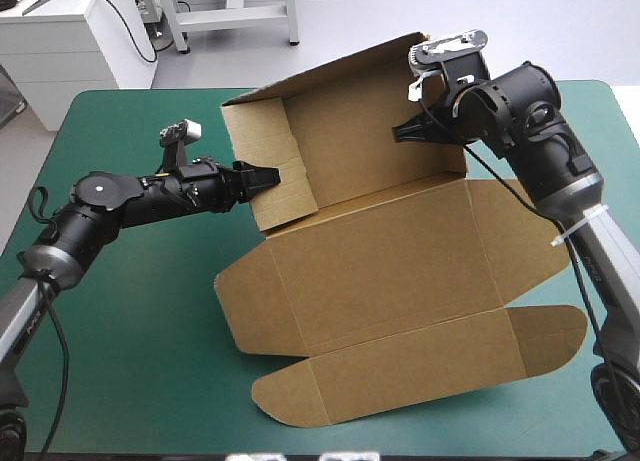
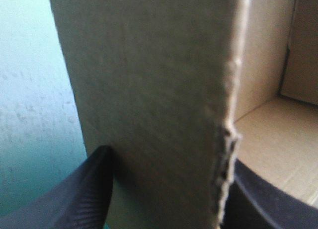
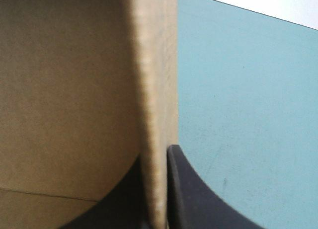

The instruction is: Fold the box

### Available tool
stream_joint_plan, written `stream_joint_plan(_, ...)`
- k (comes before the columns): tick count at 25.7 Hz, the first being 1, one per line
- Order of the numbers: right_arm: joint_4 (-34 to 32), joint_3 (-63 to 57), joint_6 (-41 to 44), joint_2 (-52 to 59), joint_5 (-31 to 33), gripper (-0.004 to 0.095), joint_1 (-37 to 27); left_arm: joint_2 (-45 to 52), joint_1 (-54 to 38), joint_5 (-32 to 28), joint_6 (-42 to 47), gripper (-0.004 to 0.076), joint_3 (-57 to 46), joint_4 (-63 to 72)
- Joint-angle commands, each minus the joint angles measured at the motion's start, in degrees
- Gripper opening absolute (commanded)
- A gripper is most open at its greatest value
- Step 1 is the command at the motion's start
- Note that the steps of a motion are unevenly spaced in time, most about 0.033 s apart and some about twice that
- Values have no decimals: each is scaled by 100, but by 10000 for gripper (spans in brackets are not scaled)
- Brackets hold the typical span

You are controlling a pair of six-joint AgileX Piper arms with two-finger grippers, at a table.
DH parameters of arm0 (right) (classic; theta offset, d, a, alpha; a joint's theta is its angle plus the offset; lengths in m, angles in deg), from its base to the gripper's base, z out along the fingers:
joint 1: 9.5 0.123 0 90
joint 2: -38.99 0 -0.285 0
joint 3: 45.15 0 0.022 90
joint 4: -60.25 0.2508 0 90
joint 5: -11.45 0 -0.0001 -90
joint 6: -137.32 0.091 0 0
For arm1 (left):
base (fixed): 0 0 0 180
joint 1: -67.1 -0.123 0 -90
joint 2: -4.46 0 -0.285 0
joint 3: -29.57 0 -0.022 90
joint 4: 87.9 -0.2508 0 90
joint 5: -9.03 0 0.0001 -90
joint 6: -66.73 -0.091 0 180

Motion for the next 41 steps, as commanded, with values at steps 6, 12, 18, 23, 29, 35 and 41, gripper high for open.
stream_joint_plan(6,-62,318,107,288,-199,-13,256,170,766,-1613,22,391,139,420)
stream_joint_plan(12,-242,318,161,288,-85,-14,279,180,867,-1997,-237,162,139,461)
stream_joint_plan(18,-332,318,196,288,7,-14,279,180,867,-1723,-532,-8,256,398)
stream_joint_plan(23,-397,318,256,288,259,-15,279,169,867,-1243,649,-8,982,-1047)
stream_joint_plan(29,-362,107,588,268,494,-15,227,20,867,42,3087,-8,2067,-4383)
stream_joint_plan(35,257,-949,639,10,494,-15,14,-701,867,1524,3584,-8,2804,-5029)
stream_joint_plan(41,1212,-1501,163,-400,483,-16,-537,-1357,905,2116,3795,-8,2883,-5207)
